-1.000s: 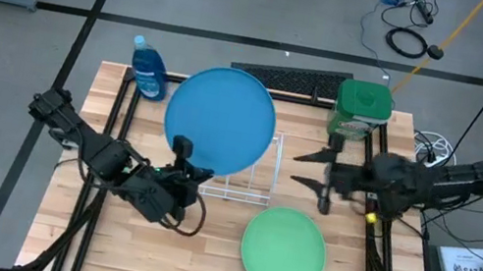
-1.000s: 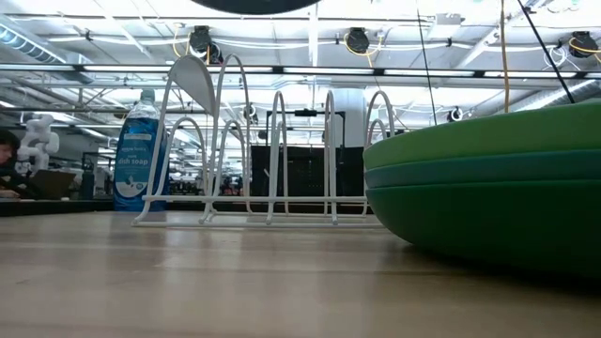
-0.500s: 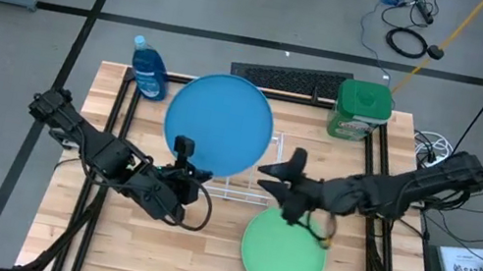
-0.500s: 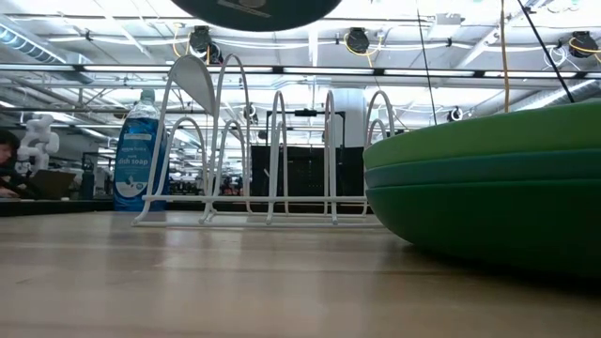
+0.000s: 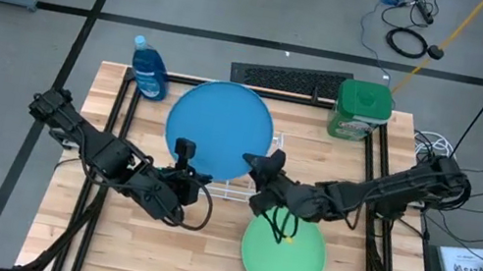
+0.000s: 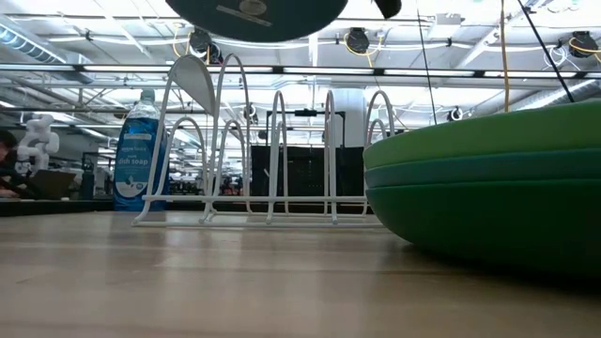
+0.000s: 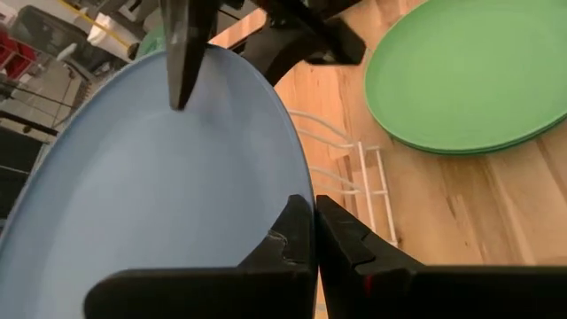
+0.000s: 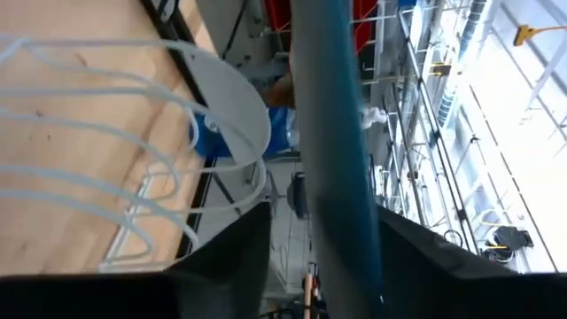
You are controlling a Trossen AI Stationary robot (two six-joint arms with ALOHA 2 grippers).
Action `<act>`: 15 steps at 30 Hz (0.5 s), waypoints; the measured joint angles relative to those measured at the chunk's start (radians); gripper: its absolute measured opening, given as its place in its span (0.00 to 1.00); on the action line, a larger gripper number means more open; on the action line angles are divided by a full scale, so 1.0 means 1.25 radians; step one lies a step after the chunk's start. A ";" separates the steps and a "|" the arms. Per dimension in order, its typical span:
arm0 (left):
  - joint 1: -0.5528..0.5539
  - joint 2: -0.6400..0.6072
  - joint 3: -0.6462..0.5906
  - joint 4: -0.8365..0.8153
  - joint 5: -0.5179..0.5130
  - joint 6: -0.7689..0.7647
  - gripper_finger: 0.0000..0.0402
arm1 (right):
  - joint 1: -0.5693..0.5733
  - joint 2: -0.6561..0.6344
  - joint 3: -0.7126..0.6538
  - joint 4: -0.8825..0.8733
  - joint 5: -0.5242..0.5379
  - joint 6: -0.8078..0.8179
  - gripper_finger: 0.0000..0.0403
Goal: Sort dishes
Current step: Put the blue plate in the dish rack
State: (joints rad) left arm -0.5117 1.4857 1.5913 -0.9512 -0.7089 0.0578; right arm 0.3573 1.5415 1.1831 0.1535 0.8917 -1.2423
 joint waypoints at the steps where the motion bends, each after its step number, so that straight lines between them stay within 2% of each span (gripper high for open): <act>1: 0.000 0.000 0.000 0.000 0.000 0.000 0.00 | 0.000 0.004 0.000 0.001 0.000 0.000 0.36; 7: -0.001 -0.001 -0.001 0.003 0.002 0.012 0.00 | -0.002 0.012 -0.002 0.000 0.003 0.021 0.05; 12: -0.003 -0.001 -0.001 0.030 -0.011 0.032 0.02 | 0.005 0.012 -0.002 0.002 0.033 0.027 0.03; 15: -0.014 -0.001 0.001 0.084 -0.091 0.037 0.09 | 0.010 0.009 -0.002 0.014 0.046 0.040 0.02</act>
State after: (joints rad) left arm -0.5290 1.4849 1.5922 -0.8458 -0.8221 0.1041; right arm 0.3698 1.5525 1.1809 0.1704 0.9487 -1.1918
